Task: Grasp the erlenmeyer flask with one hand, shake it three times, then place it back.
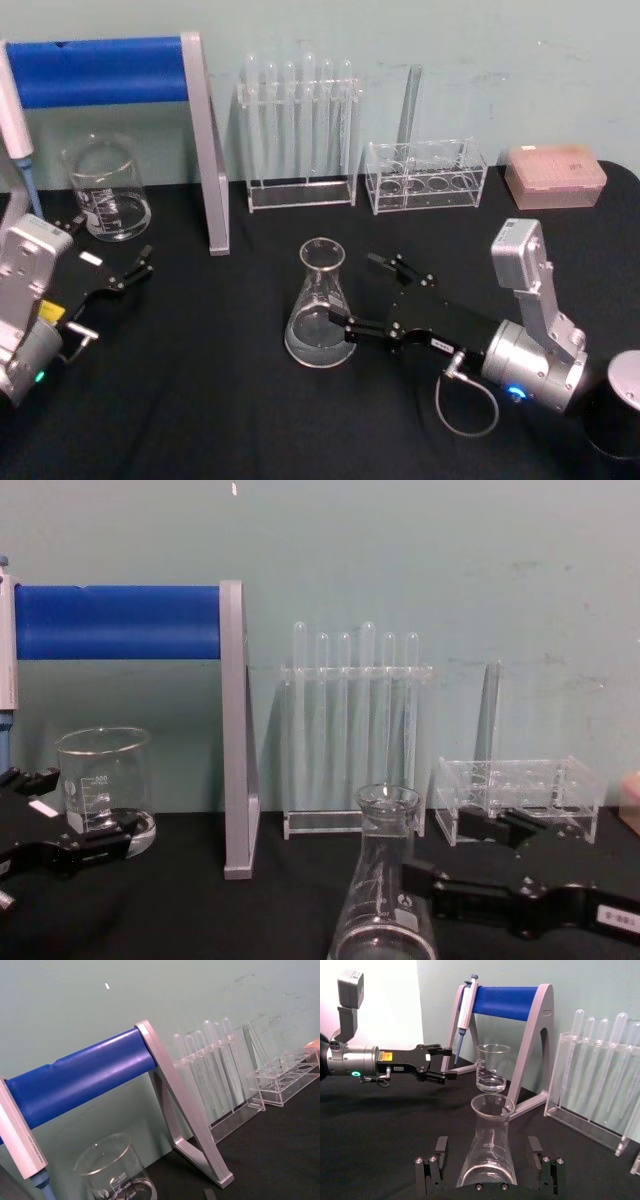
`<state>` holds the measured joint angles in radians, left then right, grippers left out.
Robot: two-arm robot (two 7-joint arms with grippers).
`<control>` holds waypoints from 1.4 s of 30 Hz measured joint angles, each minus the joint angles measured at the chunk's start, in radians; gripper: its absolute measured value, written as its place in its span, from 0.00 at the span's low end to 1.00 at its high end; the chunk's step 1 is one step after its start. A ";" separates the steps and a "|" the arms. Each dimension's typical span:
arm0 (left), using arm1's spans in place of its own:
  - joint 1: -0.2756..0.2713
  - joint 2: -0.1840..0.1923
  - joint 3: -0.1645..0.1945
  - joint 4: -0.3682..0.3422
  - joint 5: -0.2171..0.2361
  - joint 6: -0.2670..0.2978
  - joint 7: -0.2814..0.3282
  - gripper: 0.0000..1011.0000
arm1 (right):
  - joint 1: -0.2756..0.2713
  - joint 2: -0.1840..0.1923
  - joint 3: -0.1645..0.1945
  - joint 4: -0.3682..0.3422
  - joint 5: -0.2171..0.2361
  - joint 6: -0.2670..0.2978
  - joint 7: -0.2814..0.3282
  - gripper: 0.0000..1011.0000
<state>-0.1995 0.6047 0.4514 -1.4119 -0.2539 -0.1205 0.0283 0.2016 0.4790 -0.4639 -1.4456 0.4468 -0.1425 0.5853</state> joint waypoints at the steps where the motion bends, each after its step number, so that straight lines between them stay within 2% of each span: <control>1: 0.000 0.000 0.000 0.000 0.000 0.000 0.000 0.99 | 0.004 -0.003 -0.001 0.005 -0.001 0.001 0.003 0.99; 10: 0.000 0.000 0.000 0.000 0.000 0.000 0.000 0.99 | 0.063 -0.048 -0.028 0.075 -0.021 0.001 0.034 0.99; 21: 0.000 0.000 0.000 0.000 0.000 0.000 0.000 0.99 | 0.112 -0.091 -0.040 0.144 -0.041 -0.016 0.038 0.99; 42: 0.000 0.000 0.000 0.000 0.000 0.000 0.000 0.99 | 0.160 -0.143 -0.041 0.220 -0.049 -0.038 0.041 0.99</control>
<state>-0.1996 0.6047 0.4514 -1.4120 -0.2539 -0.1205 0.0283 0.3615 0.3365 -0.5046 -1.2251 0.3974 -0.1803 0.6264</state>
